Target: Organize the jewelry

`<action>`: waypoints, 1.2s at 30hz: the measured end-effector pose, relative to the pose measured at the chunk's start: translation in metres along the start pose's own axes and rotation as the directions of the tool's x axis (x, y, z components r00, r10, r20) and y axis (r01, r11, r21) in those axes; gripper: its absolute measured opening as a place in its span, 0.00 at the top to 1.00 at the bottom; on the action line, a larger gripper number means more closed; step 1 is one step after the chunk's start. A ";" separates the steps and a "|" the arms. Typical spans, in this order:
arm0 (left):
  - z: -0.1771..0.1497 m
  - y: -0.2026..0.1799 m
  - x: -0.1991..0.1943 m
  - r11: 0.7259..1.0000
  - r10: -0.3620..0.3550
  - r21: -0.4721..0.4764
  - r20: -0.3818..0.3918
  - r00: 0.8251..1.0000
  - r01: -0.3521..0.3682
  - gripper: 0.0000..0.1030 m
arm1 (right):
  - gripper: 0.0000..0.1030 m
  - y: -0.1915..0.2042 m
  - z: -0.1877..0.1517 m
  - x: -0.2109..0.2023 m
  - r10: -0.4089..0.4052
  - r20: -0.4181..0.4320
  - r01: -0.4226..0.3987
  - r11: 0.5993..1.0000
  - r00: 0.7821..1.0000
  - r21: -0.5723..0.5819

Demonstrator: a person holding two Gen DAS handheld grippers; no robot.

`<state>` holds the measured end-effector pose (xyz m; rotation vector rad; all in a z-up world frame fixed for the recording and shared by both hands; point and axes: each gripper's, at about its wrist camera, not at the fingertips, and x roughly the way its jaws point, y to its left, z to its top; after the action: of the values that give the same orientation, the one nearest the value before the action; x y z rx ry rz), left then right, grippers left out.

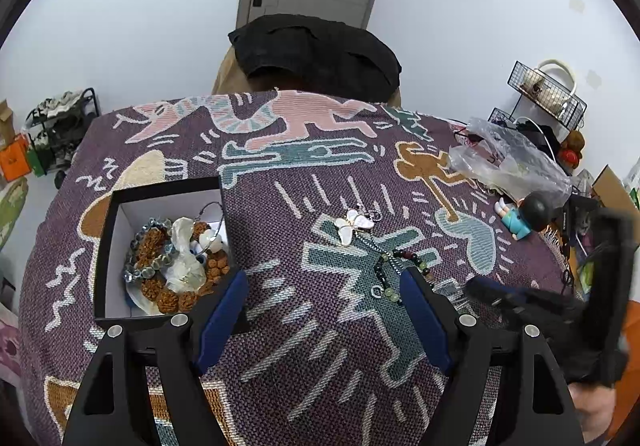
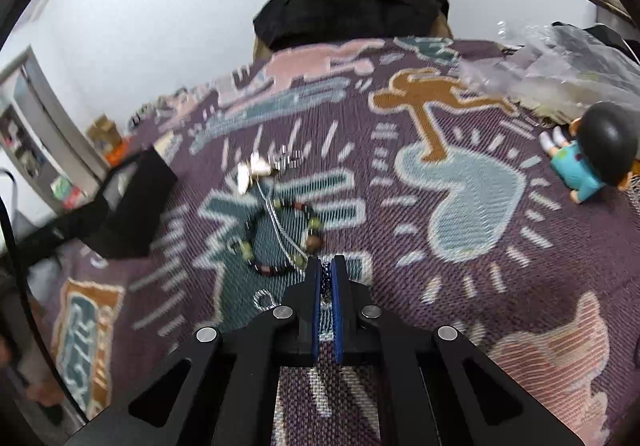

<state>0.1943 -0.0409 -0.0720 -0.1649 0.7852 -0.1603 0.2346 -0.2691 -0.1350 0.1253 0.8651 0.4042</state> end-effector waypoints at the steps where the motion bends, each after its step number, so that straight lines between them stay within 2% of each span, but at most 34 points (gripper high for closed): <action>1: 0.000 -0.001 0.001 1.000 -0.001 0.002 -0.001 1.000 0.001 0.23 | 0.95 -0.002 0.003 -0.009 0.017 0.022 -0.018 1.000 1.000 0.010; 9: 0.001 -0.005 0.007 1.000 -0.005 0.010 -0.012 1.000 0.005 0.23 | 0.95 0.011 0.038 -0.061 0.060 0.143 -0.057 0.998 0.988 -0.025; 17: 0.001 -0.006 0.016 1.000 -0.007 0.008 -0.032 0.999 0.007 0.23 | 0.95 0.022 0.067 -0.100 0.046 0.230 -0.032 0.997 0.972 -0.066; 25: 0.002 -0.013 0.032 1.000 -0.016 0.014 -0.056 0.998 0.017 0.24 | 0.95 0.027 0.099 -0.153 0.033 0.337 -0.007 0.997 0.941 -0.078; 30: 0.002 -0.020 0.047 0.999 -0.024 0.022 -0.093 0.995 0.027 0.37 | 0.95 0.037 0.114 -0.178 0.011 0.385 0.029 0.995 0.923 -0.099; 36: -0.004 -0.039 0.073 0.998 -0.026 0.060 -0.152 0.988 0.035 0.40 | 0.95 0.037 0.122 -0.196 -0.004 0.417 0.048 0.994 0.909 -0.095</action>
<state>0.2395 -0.0942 -0.1170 -0.1067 0.9276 -0.2276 0.2031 -0.3056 0.0938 0.0991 0.4220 0.3785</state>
